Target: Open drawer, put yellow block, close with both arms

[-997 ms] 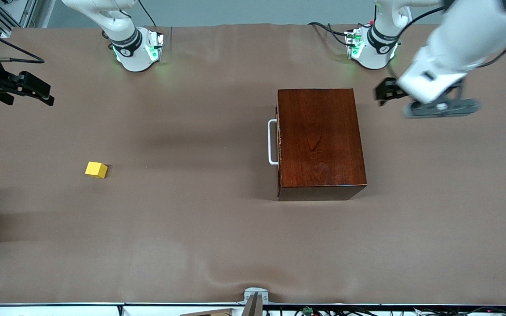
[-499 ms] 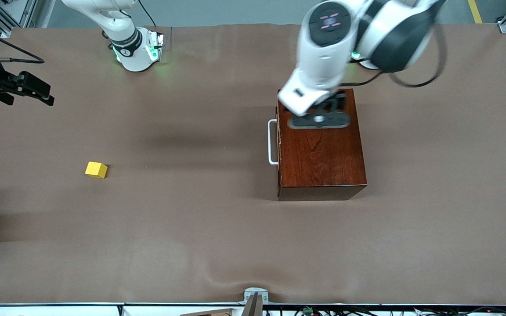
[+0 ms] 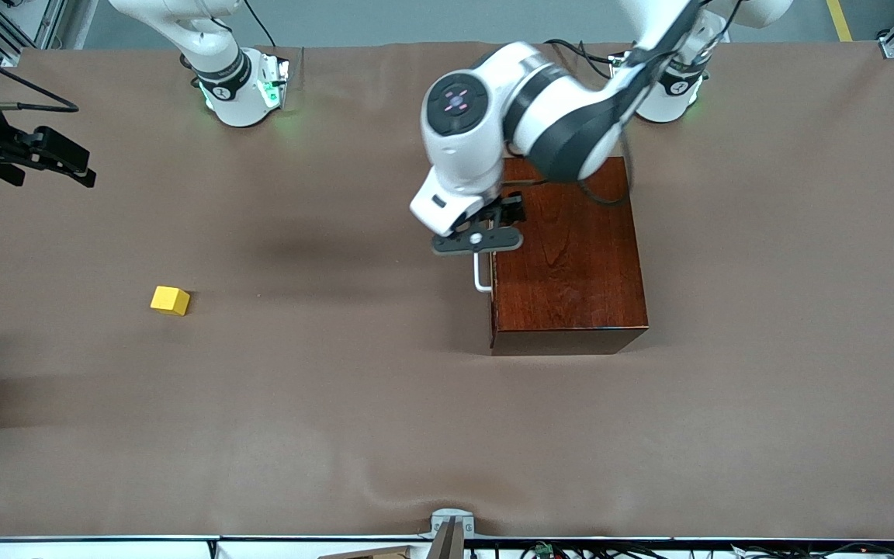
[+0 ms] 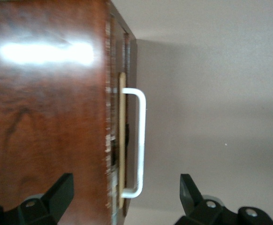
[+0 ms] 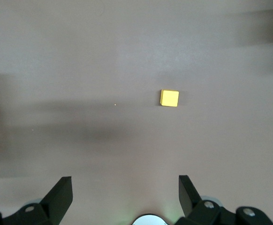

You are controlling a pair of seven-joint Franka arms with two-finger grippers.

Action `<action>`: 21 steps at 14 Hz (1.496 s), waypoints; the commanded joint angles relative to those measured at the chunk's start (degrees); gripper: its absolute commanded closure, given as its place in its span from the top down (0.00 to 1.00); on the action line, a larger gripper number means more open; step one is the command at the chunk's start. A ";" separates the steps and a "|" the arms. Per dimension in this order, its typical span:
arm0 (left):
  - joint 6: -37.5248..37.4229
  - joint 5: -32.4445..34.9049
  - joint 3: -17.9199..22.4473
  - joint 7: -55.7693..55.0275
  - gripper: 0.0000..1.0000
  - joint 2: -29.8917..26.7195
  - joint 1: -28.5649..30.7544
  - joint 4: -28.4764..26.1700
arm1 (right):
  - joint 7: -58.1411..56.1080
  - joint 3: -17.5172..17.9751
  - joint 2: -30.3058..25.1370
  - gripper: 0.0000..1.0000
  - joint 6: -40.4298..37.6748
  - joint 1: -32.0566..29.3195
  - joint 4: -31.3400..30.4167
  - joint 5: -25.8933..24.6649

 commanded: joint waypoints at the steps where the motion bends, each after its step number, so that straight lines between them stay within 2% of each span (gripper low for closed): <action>1: 0.55 1.06 8.91 -2.33 1.00 5.11 -9.59 5.41 | -0.33 0.17 -1.14 1.00 0.32 -0.25 -0.96 -0.29; 2: 1.33 0.97 10.41 -2.42 1.00 6.43 -11.18 5.86 | -0.33 0.17 -1.14 1.00 0.32 -0.25 -0.96 -0.29; 5: 3.54 0.97 11.04 -4.53 1.00 8.11 -12.42 5.86 | -0.33 0.17 -1.14 1.00 0.32 -0.25 -0.96 -0.29; 9: 0.82 1.41 11.13 -4.80 1.00 9.78 -13.04 5.25 | -0.33 0.17 -1.14 1.00 0.32 -0.25 -0.96 -0.29; 21: 2.39 1.76 11.04 -4.71 1.00 13.65 -13.84 5.42 | -0.33 0.17 -1.14 1.00 0.32 -0.25 -1.05 -0.29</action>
